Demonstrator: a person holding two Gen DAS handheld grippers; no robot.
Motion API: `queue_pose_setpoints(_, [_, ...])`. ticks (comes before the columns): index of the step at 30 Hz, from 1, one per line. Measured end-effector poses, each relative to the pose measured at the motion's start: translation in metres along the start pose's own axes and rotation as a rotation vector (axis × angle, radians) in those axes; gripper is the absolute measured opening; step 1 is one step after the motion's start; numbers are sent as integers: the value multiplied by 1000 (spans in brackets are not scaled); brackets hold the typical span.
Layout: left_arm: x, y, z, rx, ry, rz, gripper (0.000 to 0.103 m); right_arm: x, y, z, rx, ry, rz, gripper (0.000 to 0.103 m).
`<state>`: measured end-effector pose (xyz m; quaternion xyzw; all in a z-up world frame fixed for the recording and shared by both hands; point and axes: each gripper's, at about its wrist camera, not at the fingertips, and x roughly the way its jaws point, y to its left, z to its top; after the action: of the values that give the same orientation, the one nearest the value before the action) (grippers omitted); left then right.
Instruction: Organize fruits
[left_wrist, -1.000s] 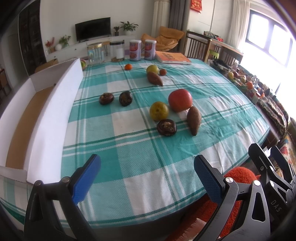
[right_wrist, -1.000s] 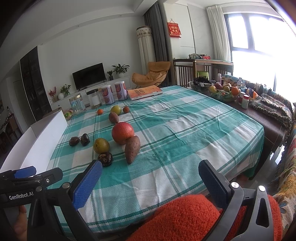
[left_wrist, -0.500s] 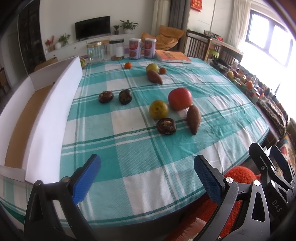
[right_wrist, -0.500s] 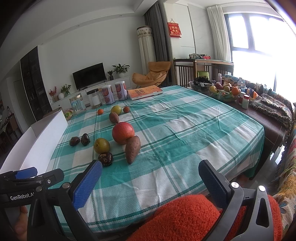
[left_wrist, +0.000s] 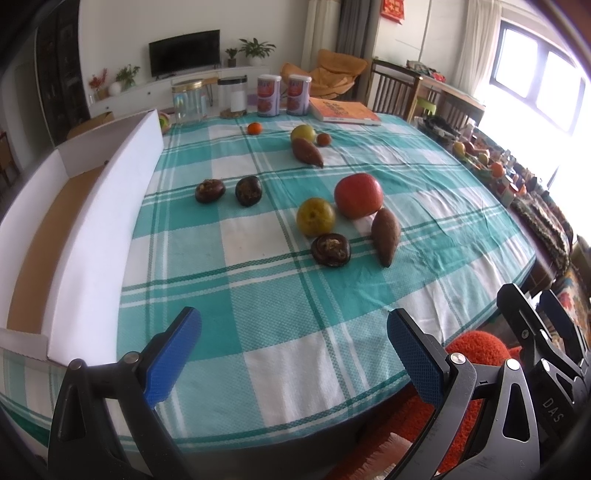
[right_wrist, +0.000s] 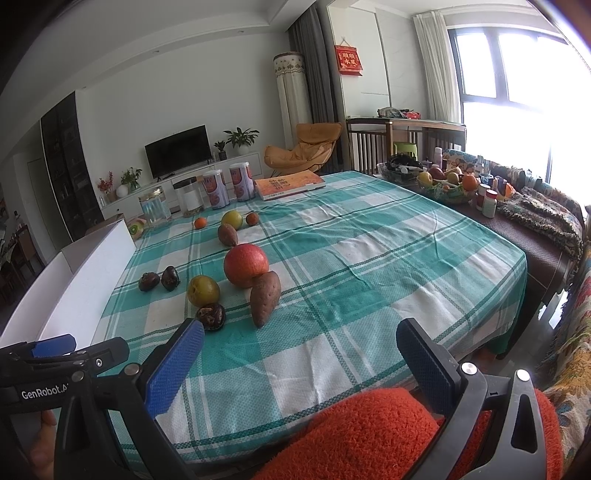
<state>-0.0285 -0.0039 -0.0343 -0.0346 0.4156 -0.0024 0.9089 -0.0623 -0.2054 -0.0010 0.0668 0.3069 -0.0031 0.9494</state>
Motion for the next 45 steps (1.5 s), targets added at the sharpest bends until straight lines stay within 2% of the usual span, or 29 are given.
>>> queue_pose_setpoints(3, [0,-1,0,-3,1,-1,101,-1,2,1,-1,3,2,103])
queue_pose_setpoints(7, [-1,-1,-3,-16,7,-5,101,-3,2,2,-38,-43,-5,103])
queue_pose_setpoints(12, [-2,3,-3,-39,22,-25,101,-14,-15,17,-40,-101,-61,103])
queue_pose_setpoints(14, [-2,3,-4,-40,32,-32,101,-19,-22,28,-61,-107,-79,103])
queue_pose_setpoints(17, [-1,9,0,-38,41,-36,101,-41,-41,63,-172,-136,-113,103])
queue_pose_setpoints(18, [1,12,2,-35,44,-39,101,-52,-48,77,-224,-153,-155,103])
queue_pose_setpoints(20, [5,15,3,-24,54,-42,101,-74,-60,105,-353,-167,-318,103])
queue_pose_setpoints(22, [16,21,2,-15,76,-36,101,-86,-67,129,-478,-125,-512,103])
queue_pose_setpoints(23, [23,22,-1,-13,91,-27,101,-84,-74,135,-505,-68,-563,103])
queue_pose_setpoints(24, [33,25,-2,-13,110,-19,101,-80,-80,137,-507,-9,-561,103])
queue_pose_setpoints(25, [42,27,-5,-15,126,-10,101,-77,-87,134,-476,20,-498,103])
queue_pose_setpoints(27, [58,30,-10,-17,148,-2,101,-69,-91,120,-358,40,-277,103])
queue_pose_setpoints(28, [65,32,-12,-15,150,3,101,-54,-92,106,-277,78,-157,103])
queue_pose_setpoints(29, [73,35,-12,-14,151,13,101,-38,-85,93,-213,138,-84,103])
queue_pose_setpoints(32, [88,40,-11,-6,152,49,101,-1,-65,45,-64,208,36,103])
queue_pose_setpoints(37, [106,51,-8,-16,177,72,102,17,-37,-1,19,175,115,103])
queue_pose_setpoints(42, [104,53,-13,-15,106,94,103,4,-27,-11,4,36,106,103])
queue_pose_setpoints(45, [105,55,-12,-8,94,86,103,6,-20,-17,-20,17,115,103])
